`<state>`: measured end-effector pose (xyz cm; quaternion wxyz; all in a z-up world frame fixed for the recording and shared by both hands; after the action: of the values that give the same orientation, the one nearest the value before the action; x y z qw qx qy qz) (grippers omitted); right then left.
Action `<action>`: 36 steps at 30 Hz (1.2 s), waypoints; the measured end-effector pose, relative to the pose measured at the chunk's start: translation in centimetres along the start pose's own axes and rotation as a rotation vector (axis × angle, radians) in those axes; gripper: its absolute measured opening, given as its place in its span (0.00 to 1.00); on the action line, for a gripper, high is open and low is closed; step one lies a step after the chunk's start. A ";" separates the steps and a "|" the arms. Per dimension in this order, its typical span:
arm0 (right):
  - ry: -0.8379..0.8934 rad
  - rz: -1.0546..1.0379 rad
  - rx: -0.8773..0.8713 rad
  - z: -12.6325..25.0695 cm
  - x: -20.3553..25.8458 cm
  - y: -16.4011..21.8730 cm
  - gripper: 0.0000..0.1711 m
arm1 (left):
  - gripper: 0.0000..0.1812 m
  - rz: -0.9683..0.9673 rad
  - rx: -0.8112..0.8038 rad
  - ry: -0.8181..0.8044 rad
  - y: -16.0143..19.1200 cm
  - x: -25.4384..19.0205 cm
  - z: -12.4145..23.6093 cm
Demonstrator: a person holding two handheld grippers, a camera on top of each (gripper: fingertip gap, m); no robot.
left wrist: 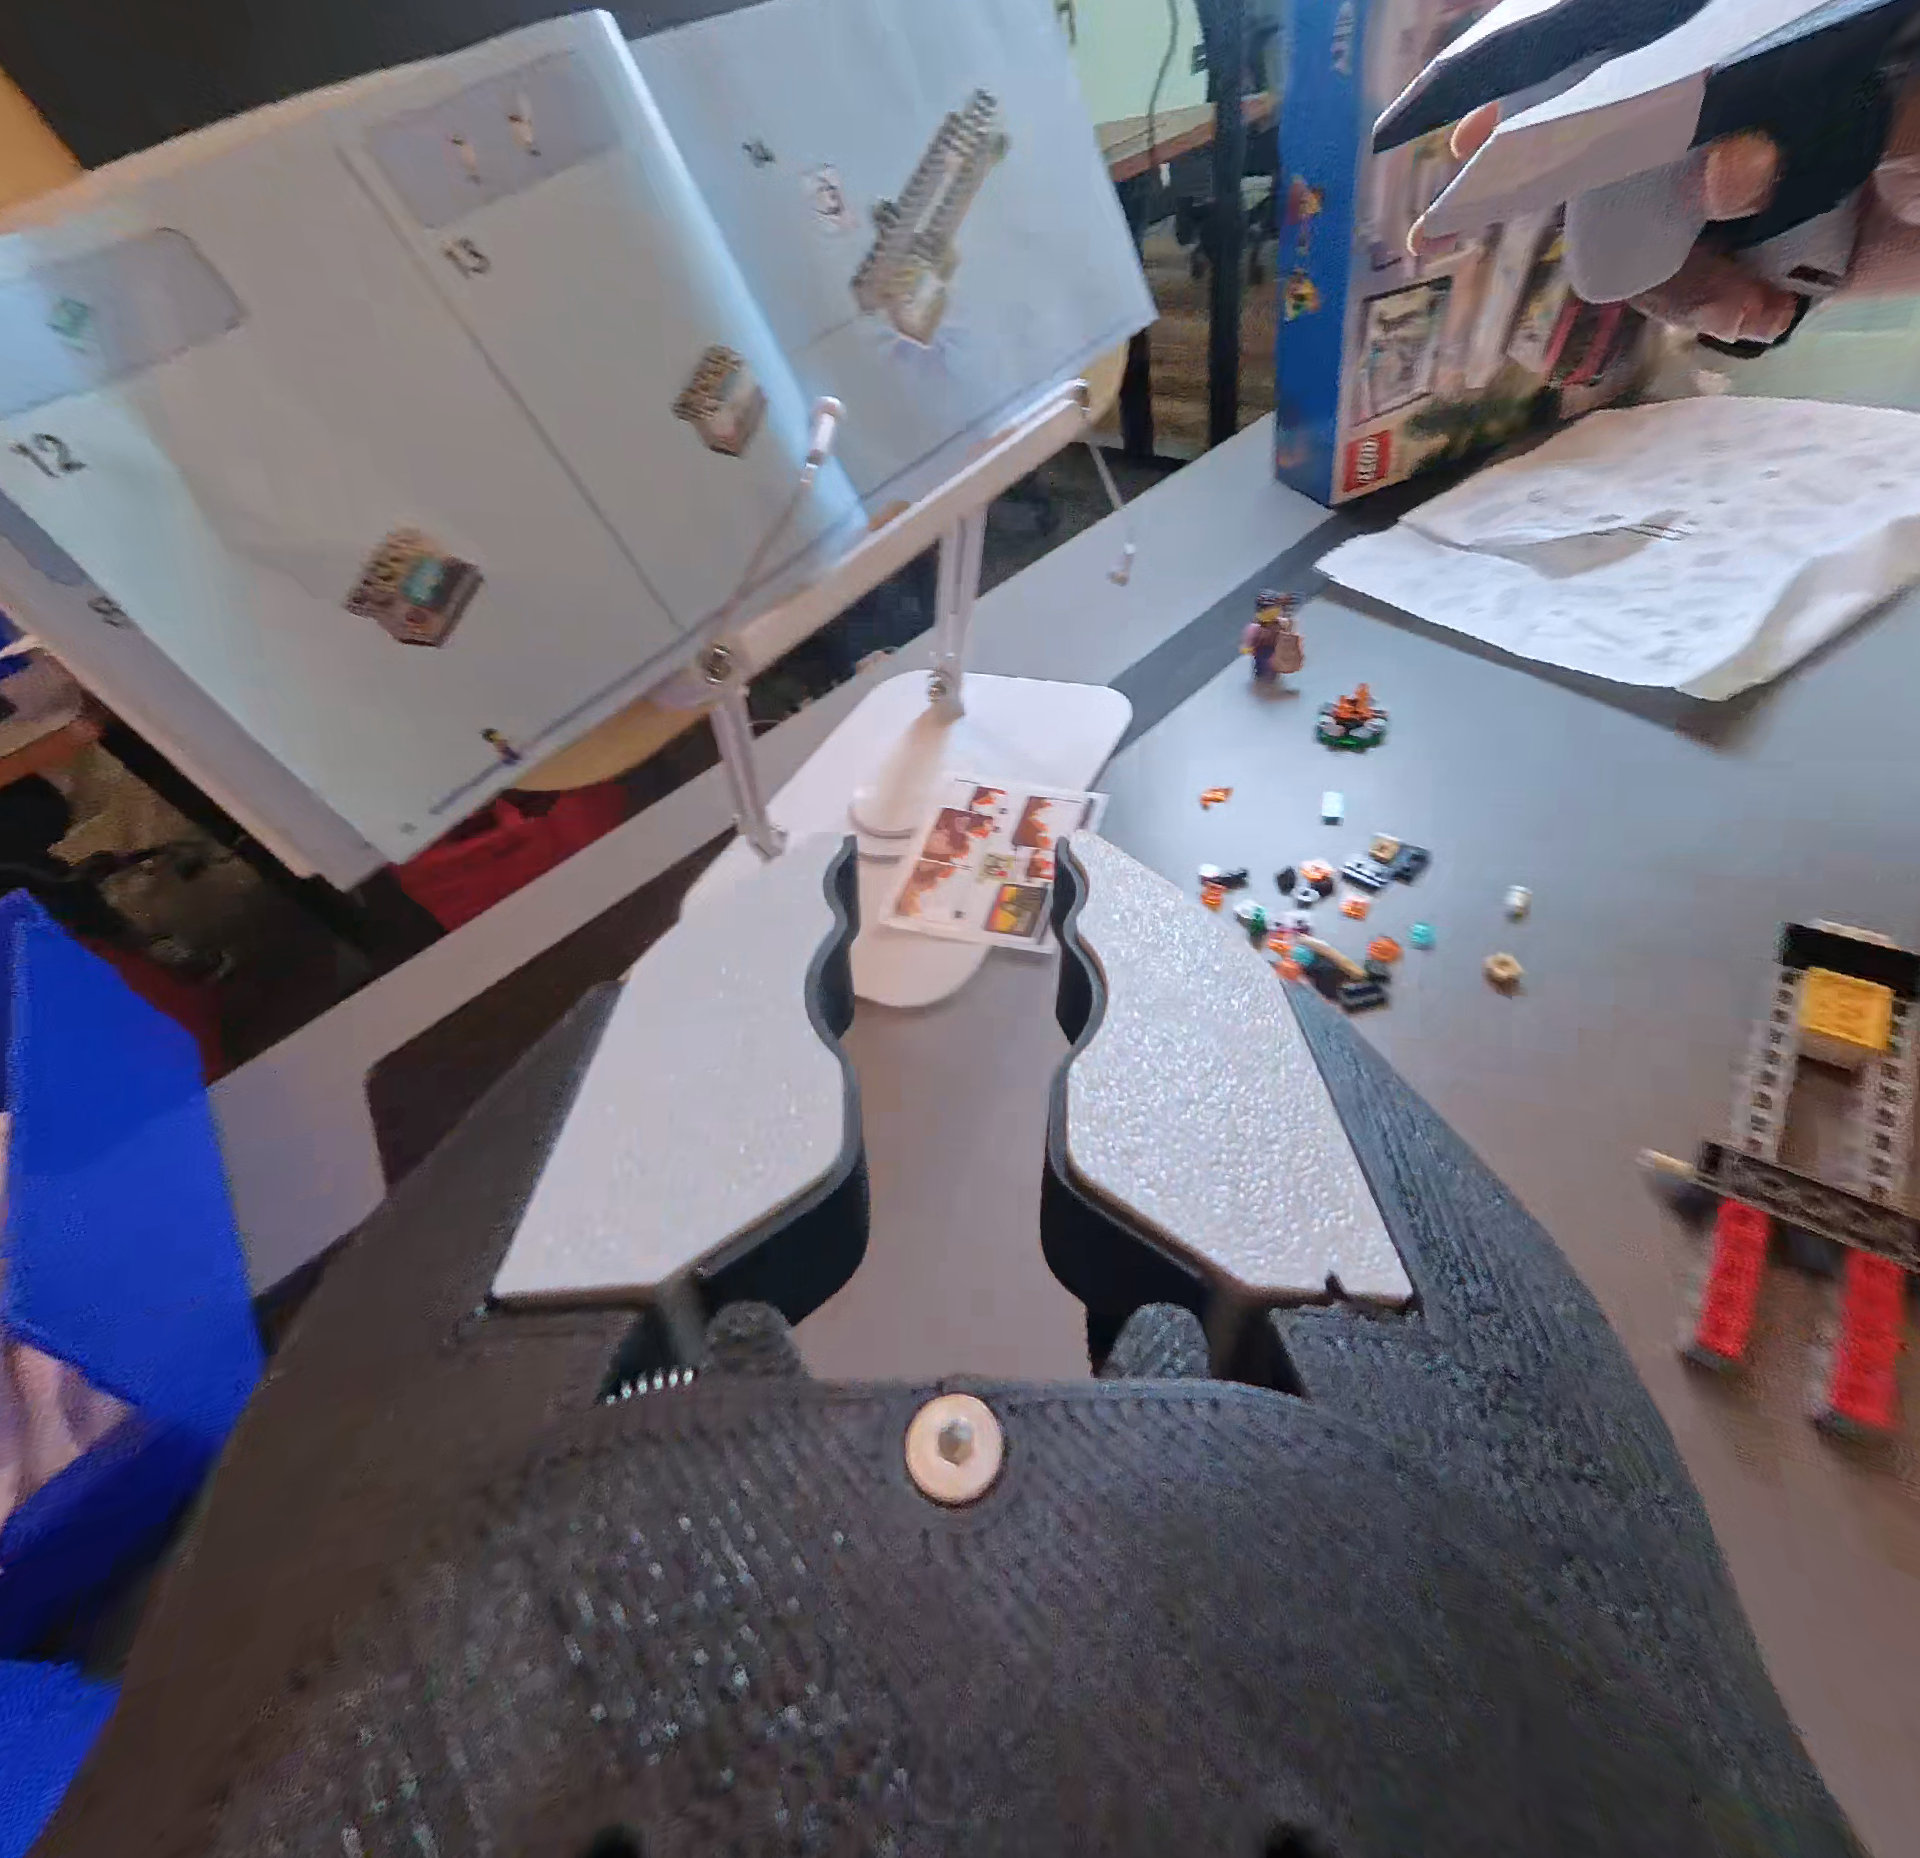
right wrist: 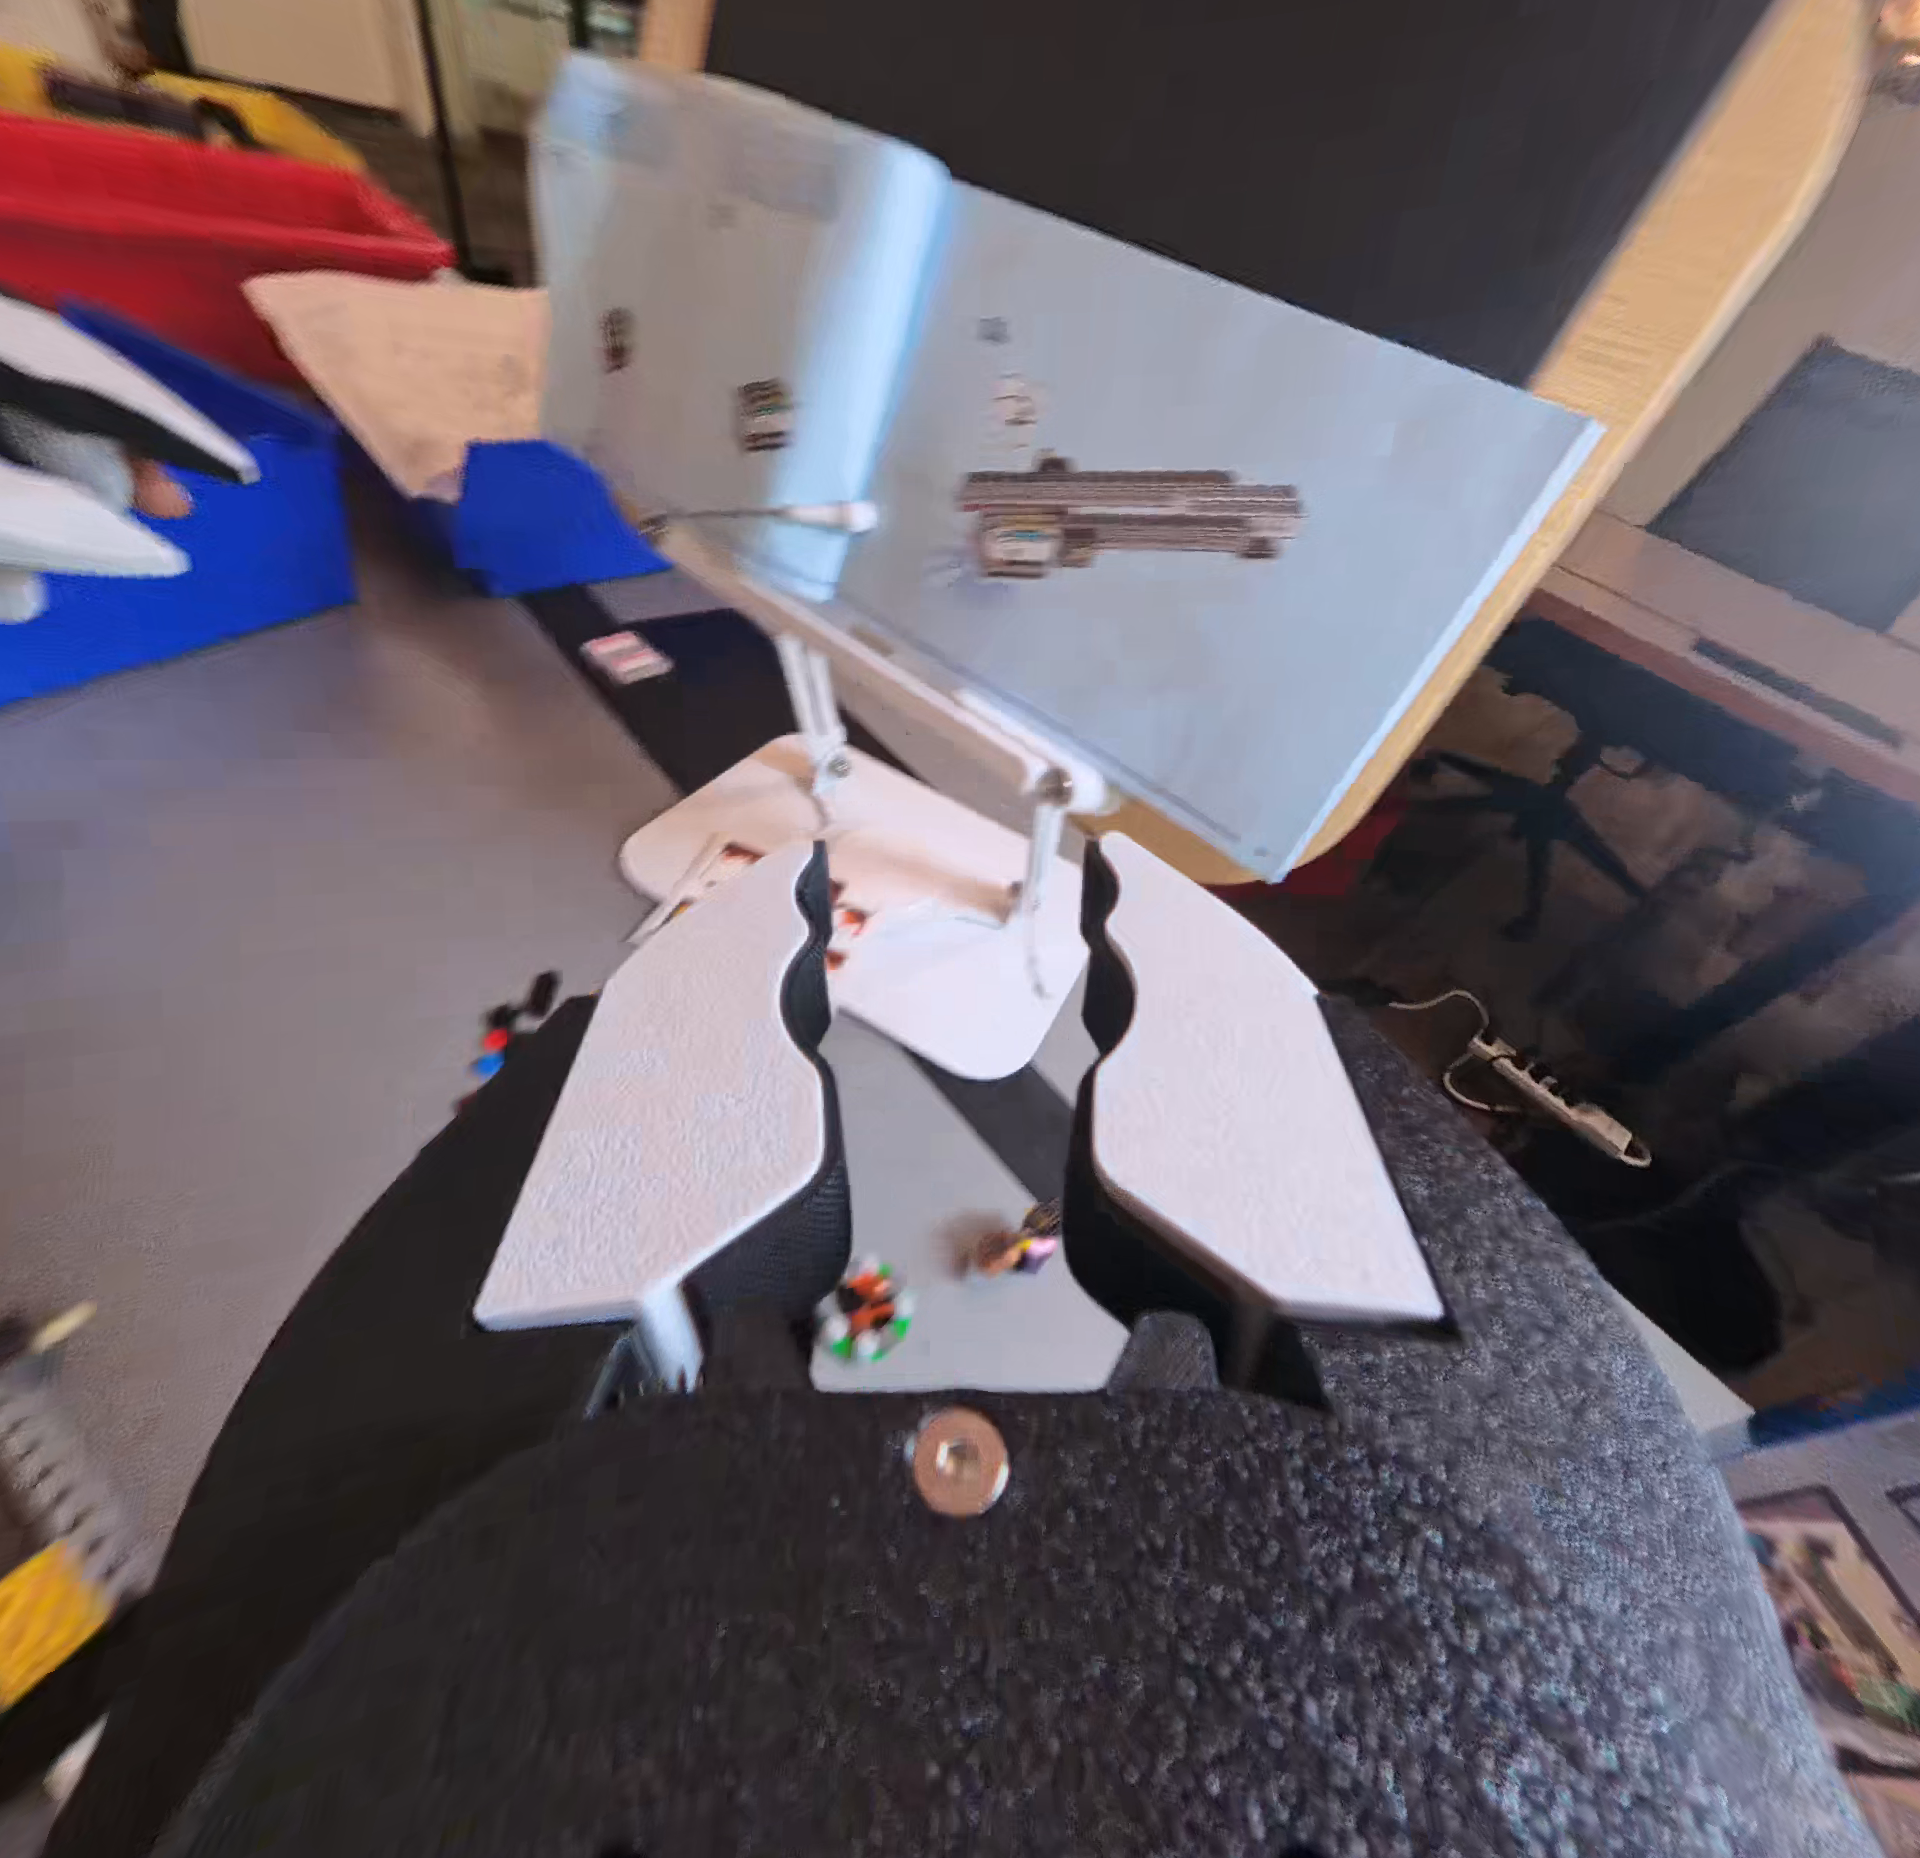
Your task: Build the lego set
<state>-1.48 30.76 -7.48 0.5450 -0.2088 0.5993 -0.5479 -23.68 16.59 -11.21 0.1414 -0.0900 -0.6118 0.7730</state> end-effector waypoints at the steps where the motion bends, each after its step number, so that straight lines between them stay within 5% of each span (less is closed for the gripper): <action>1: -0.042 0.044 0.007 1.4 2.3 -0.2 0.23 | 0.13 0.006 -0.011 0.035 0.6 -1.4 0.5; 3: -0.094 0.140 0.011 4.0 6.7 -0.3 0.00 | 0.00 0.023 -0.069 0.098 1.2 -4.0 1.3; 8: -0.097 0.093 -0.089 8.3 12.4 -1.3 0.00 | 0.00 0.061 -0.246 0.154 -0.2 -8.8 2.5; 13: -0.165 0.247 0.276 3.2 12.3 5.3 0.00 | 0.00 0.158 -0.198 0.212 -0.2 -10.7 -0.3; 16: -0.347 0.240 0.484 -0.4 12.8 10.0 0.17 | 0.03 0.260 -0.113 0.239 2.1 -11.1 -2.0; 19: -0.460 0.307 0.584 -2.6 12.6 12.3 0.21 | 0.10 0.269 -0.012 0.230 5.4 -10.5 -2.9; 24: -0.599 0.414 0.656 -4.4 10.8 13.6 0.18 | 0.17 0.266 0.049 0.277 6.9 -9.8 -2.8; 36: -0.927 0.353 0.746 -5.7 11.7 14.9 0.05 | 0.16 0.242 0.161 0.382 8.9 -10.6 -3.7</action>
<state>-5.04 27.92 -26.75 0.8673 -0.1183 0.0941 -0.4743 -13.44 14.63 -21.08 0.1678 -0.2958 -0.4952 0.7994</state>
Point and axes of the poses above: each gripper's, where its closed fingertips meet, z back along the fingers, y out of its underside, x = y × z across the jaws, the point moved 2 cm from there along z, back along the fingers, and after that the axes turned 12 degrees about z, right-handed, at the moved point
